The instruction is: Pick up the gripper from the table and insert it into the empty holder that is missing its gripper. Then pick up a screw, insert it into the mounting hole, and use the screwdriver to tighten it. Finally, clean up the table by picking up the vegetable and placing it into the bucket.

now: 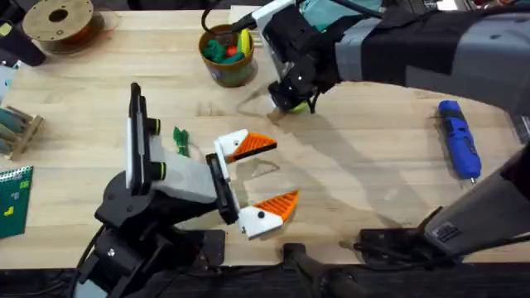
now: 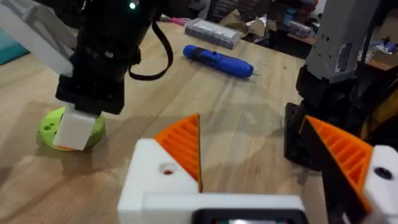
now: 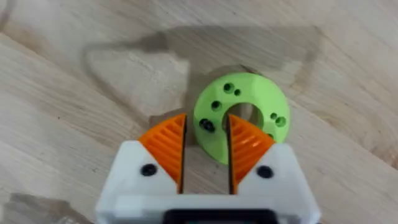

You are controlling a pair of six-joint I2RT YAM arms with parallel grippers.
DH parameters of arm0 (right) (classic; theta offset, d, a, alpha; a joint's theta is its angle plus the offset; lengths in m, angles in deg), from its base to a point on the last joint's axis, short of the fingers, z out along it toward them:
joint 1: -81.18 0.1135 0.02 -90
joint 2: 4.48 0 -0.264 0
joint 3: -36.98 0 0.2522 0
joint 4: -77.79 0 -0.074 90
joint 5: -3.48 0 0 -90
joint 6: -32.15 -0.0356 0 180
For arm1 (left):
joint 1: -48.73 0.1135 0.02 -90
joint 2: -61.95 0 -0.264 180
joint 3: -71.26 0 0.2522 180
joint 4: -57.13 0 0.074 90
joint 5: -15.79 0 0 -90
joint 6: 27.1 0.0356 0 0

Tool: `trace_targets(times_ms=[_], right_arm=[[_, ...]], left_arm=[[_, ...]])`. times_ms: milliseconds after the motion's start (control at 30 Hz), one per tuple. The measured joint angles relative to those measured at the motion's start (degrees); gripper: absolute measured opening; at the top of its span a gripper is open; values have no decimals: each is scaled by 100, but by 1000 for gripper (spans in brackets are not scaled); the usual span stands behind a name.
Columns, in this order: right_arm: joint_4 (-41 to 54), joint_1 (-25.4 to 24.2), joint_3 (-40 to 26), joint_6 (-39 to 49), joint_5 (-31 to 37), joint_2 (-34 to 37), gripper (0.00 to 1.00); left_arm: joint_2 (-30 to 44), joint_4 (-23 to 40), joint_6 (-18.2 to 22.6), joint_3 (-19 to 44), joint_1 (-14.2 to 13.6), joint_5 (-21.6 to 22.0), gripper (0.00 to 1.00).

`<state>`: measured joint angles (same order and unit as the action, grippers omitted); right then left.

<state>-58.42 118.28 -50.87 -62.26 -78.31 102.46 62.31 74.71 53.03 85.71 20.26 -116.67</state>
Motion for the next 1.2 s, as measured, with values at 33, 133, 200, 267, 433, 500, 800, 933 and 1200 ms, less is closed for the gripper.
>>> trace_targets(times_ms=[33,133,200,267,433,500,800,933,1200], right_arm=[[1,0,0,3,30,6,319],[-5,-2,0,20,86,6,272],[-5,-2,0,21,103,4,272],[-14,0,0,23,117,6,269],[-91,7,0,36,142,6,115],[-91,7,0,38,142,6,107],[-27,13,0,41,137,6,10],[-25,13,0,41,137,6,8],[295,13,-155,42,118,6,8]], left_arm=[[0,-2,0,0,0,-2,987],[0,-1,0,0,0,-1,987],[0,-2,0,0,0,-2,987],[0,0,0,0,0,-2,987],[0,-2,0,0,0,0,988],[0,-1,0,0,0,-2,987],[0,-2,0,0,0,-2,987],[0,-2,0,0,0,-2,987],[0,-2,0,0,0,-2,987]])
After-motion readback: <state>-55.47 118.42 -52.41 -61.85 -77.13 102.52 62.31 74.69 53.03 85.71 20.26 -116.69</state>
